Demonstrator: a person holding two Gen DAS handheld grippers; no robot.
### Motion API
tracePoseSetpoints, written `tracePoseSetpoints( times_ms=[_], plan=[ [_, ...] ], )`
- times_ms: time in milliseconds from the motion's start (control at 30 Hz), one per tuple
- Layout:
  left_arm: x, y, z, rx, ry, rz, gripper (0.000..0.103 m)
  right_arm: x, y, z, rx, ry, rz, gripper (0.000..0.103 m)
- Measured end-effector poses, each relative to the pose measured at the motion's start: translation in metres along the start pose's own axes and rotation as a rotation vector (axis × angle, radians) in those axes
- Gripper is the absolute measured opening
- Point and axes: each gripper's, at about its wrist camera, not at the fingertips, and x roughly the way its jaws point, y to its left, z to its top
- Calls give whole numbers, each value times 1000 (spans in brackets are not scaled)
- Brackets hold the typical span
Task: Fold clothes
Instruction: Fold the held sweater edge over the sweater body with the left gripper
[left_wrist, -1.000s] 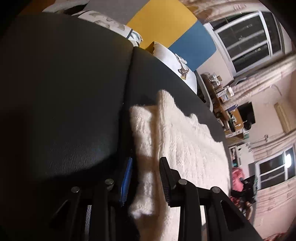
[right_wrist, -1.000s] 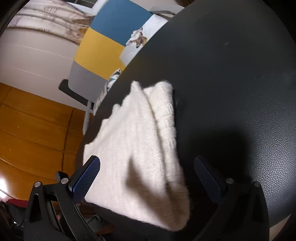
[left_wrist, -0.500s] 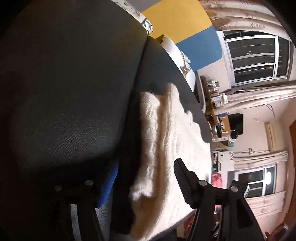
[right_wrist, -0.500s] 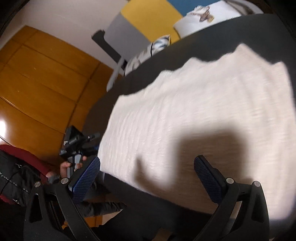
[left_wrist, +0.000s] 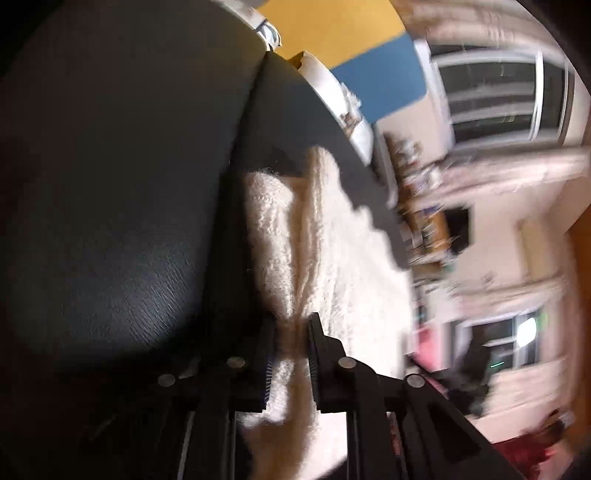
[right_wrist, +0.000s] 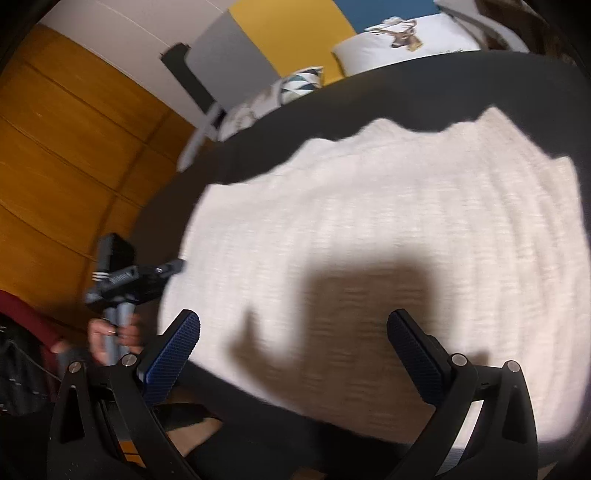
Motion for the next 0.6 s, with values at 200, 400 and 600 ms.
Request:
tracePoseSetpoints(
  times_ms=[200,400,600],
  plan=[
    [-8,-19,-14,47,-99,-180,16,0,-10,0,-38,44,-132,103],
    [13,-2,-12,-30,-2,-4,37,9,-13,-1,-52,59,-163,103],
    [16,-13,-13,38,46,27,49,2,-19,-7,-34,27,-112,103]
  ],
)
